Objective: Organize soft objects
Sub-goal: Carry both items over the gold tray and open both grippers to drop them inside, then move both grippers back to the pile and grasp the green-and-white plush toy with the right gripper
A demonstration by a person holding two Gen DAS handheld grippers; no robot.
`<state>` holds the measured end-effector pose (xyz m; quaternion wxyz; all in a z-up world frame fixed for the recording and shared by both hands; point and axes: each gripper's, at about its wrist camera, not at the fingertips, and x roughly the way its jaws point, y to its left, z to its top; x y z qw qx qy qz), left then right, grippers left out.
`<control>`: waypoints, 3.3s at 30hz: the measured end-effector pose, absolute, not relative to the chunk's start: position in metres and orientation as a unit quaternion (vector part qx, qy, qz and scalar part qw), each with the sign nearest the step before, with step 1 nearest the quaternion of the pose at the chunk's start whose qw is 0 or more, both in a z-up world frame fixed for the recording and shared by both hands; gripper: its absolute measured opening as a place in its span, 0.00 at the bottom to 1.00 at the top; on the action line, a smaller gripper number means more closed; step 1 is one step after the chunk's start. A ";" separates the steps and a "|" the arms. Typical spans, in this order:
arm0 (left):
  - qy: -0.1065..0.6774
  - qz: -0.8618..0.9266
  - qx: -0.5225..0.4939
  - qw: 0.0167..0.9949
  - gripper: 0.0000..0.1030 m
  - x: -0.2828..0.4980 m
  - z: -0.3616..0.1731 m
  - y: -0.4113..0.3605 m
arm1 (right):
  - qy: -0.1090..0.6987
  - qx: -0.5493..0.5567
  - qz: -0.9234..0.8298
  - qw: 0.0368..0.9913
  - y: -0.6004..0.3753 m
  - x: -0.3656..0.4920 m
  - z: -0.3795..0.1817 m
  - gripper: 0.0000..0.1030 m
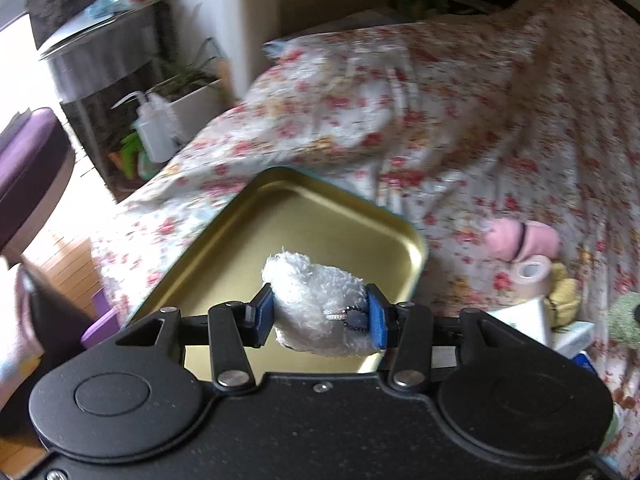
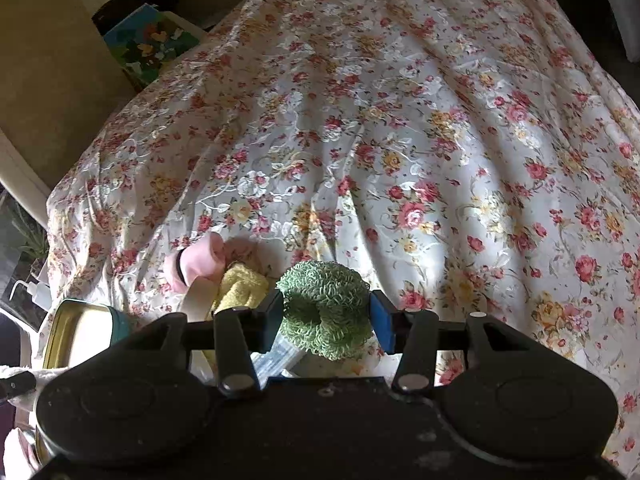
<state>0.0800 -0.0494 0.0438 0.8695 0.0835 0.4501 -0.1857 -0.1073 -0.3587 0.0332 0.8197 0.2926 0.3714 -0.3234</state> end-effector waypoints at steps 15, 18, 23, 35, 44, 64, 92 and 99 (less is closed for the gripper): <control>0.445 -0.137 0.087 0.881 0.45 0.077 0.053 -0.005 | 0.350 0.242 -0.261 0.866 -0.323 -0.101 0.051 0.45; 0.437 -0.132 0.091 0.885 0.45 0.077 0.057 0.002 | 0.347 0.231 -0.236 0.878 -0.309 -0.097 0.054 0.45; 0.440 -0.132 0.089 0.884 0.45 0.077 0.057 0.011 | 0.352 0.198 -0.195 0.894 -0.277 -0.084 0.055 0.45; 0.483 -0.124 0.083 0.863 0.45 0.084 0.039 0.022 | 0.385 0.185 -0.110 0.898 -0.184 -0.031 0.052 0.45; 0.518 -0.137 0.056 0.842 0.46 0.089 0.035 0.028 | 0.389 0.164 -0.086 0.902 -0.139 0.021 0.080 0.46; 0.527 -0.128 0.028 0.840 0.61 0.096 0.040 0.040 | 0.403 0.146 -0.089 0.899 -0.109 0.067 0.083 0.53; 0.517 -0.126 0.049 0.845 0.62 0.091 0.039 0.036 | 0.407 0.131 -0.120 0.896 -0.119 0.041 0.078 0.68; 0.515 -0.128 0.057 0.845 0.62 0.088 0.037 0.032 | 0.409 0.135 -0.135 0.892 -0.134 0.026 0.072 0.70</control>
